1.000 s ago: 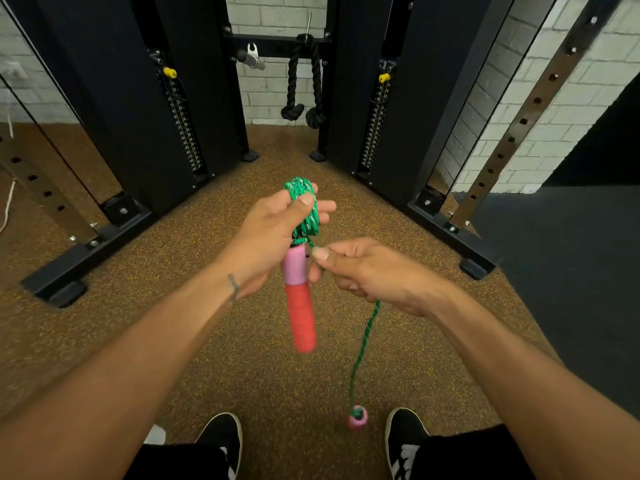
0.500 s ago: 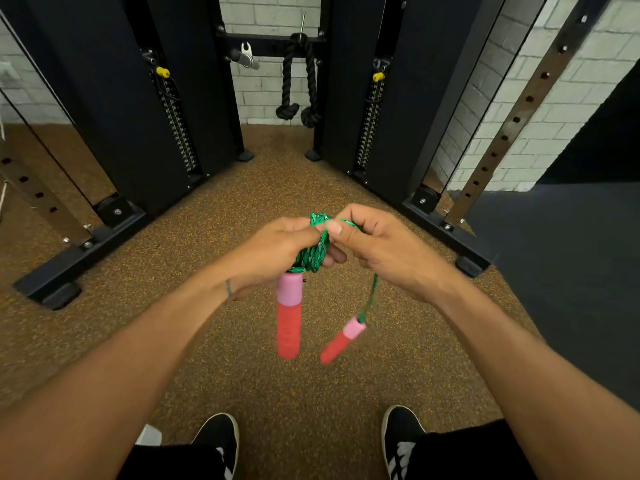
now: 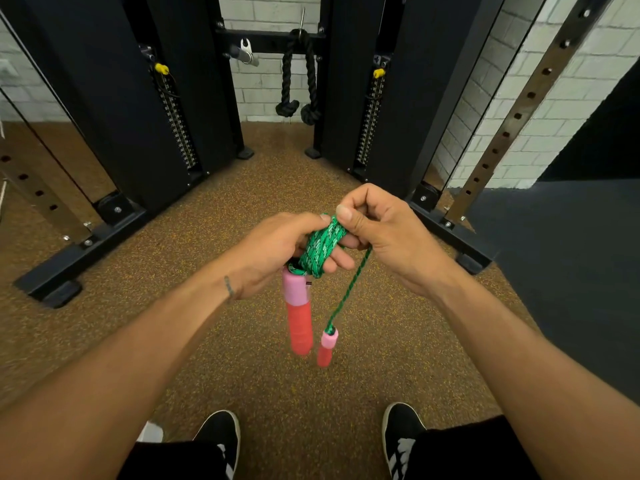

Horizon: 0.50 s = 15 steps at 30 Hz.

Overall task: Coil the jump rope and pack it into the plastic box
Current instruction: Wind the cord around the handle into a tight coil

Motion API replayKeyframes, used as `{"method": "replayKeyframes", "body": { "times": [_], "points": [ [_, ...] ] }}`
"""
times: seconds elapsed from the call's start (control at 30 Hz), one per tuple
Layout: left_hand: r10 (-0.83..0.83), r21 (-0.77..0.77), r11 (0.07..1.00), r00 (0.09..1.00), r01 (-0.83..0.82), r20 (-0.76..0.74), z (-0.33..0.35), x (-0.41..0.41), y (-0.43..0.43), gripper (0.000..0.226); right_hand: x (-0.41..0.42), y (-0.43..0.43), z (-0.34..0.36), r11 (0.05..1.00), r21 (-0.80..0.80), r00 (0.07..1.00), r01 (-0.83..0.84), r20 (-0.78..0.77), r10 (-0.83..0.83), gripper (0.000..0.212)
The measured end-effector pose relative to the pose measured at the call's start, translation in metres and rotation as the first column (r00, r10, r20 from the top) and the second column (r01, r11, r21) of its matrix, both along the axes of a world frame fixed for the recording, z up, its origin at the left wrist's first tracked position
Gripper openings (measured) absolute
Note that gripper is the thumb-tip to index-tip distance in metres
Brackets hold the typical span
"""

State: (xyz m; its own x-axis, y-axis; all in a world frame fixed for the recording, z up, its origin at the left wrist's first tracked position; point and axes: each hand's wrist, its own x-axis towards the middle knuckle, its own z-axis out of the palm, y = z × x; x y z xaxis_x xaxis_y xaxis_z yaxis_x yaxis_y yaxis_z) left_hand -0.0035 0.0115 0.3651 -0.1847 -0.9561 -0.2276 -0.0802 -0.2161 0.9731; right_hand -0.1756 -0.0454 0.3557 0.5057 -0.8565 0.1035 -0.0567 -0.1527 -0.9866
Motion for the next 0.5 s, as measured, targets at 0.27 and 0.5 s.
{"method": "replayKeyframes", "body": {
  "times": [0.27, 0.5],
  "points": [
    [-0.067, -0.022, 0.998, 0.994, 0.066, -0.082, -0.0008, 0.0014, 0.0010, 0.033, -0.0006, -0.0017, -0.0022, 0.991, 0.136, 1.000, 0.014, 0.008, -0.015, 0.017],
    [-0.053, -0.017, 0.999, 0.992, 0.051, -0.114, -0.0019, 0.0011, 0.0031, 0.033, 0.0022, -0.0020, -0.0082, 0.989, 0.150, 1.000, -0.001, -0.006, 0.002, 0.024]
  ]
}}
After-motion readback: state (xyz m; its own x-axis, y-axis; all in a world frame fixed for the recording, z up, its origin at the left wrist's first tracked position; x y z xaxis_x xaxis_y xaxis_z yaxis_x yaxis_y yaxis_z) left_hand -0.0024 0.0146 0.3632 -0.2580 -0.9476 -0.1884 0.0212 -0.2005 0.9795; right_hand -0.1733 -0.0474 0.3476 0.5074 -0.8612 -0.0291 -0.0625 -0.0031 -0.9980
